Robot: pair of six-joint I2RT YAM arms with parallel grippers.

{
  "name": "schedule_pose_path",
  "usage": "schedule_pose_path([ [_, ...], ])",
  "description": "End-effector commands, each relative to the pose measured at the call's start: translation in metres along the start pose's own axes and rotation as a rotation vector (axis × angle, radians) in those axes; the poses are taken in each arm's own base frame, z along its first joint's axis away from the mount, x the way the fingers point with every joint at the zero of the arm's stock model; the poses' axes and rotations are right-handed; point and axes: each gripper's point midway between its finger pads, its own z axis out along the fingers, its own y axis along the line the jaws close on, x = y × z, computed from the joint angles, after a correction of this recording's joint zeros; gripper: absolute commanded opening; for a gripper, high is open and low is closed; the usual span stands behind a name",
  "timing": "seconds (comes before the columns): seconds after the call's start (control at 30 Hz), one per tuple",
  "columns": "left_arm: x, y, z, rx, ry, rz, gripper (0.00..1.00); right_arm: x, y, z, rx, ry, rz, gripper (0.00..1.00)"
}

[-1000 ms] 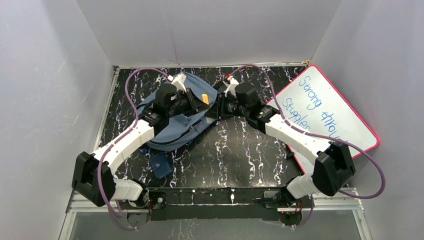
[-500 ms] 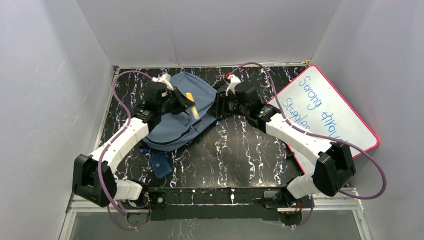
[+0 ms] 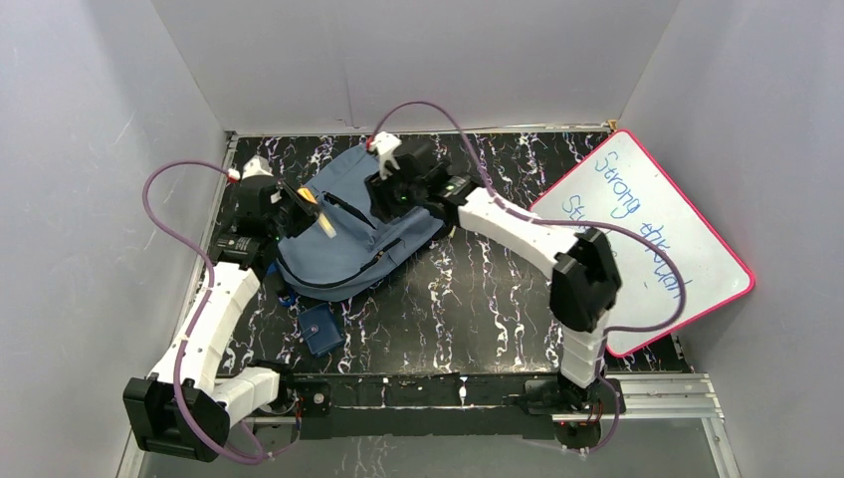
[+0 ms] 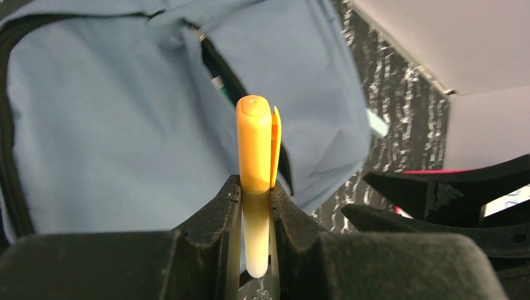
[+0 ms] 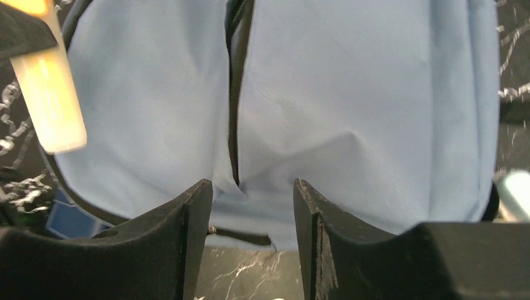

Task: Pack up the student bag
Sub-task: Pick up the stationery from the center of the board, then place the stationery in the student bag.

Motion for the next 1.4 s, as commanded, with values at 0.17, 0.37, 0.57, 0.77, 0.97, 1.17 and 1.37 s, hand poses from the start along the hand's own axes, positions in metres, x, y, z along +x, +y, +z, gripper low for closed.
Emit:
schedule_pose_path([
  [0.17, 0.033, 0.039, 0.001, -0.103, 0.05, -0.026, 0.0, -0.026, 0.019, 0.042, 0.061, -0.004, -0.335, 0.65],
  [0.37, 0.039, 0.042, 0.001, -0.101, 0.059, -0.04, 0.0, -0.027, 0.009, 0.061, 0.163, 0.001, -0.428, 0.69],
  [0.57, 0.039, 0.043, 0.002, -0.102, 0.058, -0.036, 0.0, -0.029, -0.003, 0.072, 0.245, 0.004, -0.491, 0.71],
  [0.77, 0.045, 0.048, 0.003, -0.11, 0.068, -0.042, 0.0, -0.027, -0.005, 0.081, 0.256, 0.005, -0.504, 0.71],
  [0.97, 0.046, 0.045, 0.006, -0.096, 0.072, -0.054, 0.0, -0.034, -0.007, 0.083, 0.277, -0.025, -0.491, 0.65],
  [1.17, 0.045, 0.042, 0.012, -0.086, 0.078, -0.067, 0.0, -0.037, -0.005, 0.082, 0.278, -0.053, -0.463, 0.35],
  [1.37, 0.039, 0.03, 0.023, -0.026, 0.072, -0.115, 0.0, -0.043, -0.004, 0.076, 0.279, -0.076, -0.446, 0.16],
])
